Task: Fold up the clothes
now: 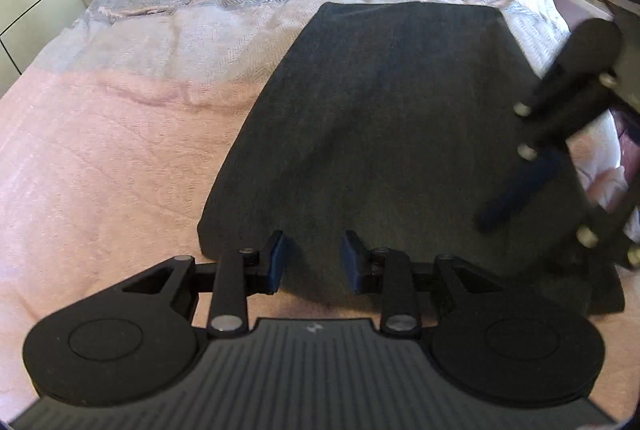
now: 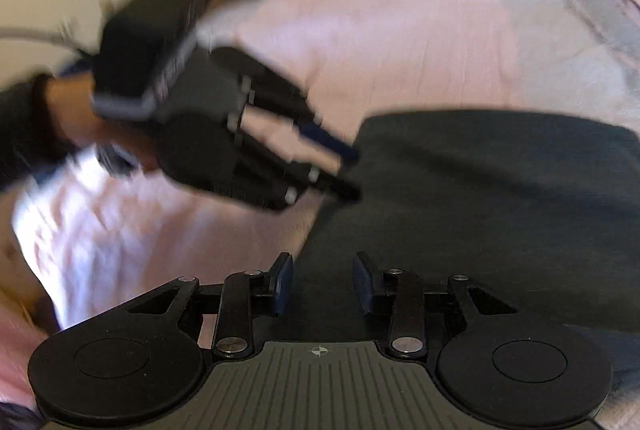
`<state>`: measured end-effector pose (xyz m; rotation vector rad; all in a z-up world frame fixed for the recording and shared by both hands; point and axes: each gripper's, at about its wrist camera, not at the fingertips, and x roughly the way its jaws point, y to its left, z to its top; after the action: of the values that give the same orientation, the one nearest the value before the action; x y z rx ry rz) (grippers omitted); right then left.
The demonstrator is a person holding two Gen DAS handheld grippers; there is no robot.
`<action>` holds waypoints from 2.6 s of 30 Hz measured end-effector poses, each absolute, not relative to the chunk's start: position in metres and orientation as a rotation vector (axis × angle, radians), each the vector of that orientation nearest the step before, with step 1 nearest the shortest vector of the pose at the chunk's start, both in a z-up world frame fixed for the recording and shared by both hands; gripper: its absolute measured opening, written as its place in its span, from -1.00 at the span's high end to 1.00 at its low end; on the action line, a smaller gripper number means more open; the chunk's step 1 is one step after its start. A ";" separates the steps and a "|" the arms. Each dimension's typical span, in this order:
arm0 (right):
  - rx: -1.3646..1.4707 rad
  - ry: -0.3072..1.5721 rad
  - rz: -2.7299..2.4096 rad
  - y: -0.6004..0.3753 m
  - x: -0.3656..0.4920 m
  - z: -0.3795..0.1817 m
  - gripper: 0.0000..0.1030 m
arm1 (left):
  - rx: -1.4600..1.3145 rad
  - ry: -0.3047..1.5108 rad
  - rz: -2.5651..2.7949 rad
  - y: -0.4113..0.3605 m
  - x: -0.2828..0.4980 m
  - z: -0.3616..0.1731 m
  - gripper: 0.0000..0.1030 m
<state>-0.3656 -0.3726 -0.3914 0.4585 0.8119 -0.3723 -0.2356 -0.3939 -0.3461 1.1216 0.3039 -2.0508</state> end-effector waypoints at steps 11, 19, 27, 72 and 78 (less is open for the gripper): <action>0.542 0.801 -0.560 -0.324 -0.442 -0.375 -0.25 | 1.199 -0.200 -2.067 -0.341 -0.220 -0.347 -0.06; 1.061 0.309 -0.854 -0.359 -0.501 -0.423 -0.53 | 1.439 -1.154 -1.885 -0.300 -0.225 -0.409 -0.26; 1.181 0.044 -1.050 -0.402 -0.529 -0.470 -0.53 | 1.452 -1.478 -1.827 -0.340 -0.238 -0.436 -0.29; -0.660 1.091 -0.742 -0.276 -0.427 -0.522 0.59 | 1.409 -0.974 -1.793 -0.263 -0.316 -0.415 0.43; -0.543 1.185 -0.806 -0.285 -0.461 -0.526 0.81 | 1.393 -0.947 -1.791 -0.262 -0.316 -0.414 0.45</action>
<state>-0.4612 -0.2854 -0.5261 -0.5430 1.1855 -0.8061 -0.3165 -0.2624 -0.4144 1.3932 -0.9472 -1.7909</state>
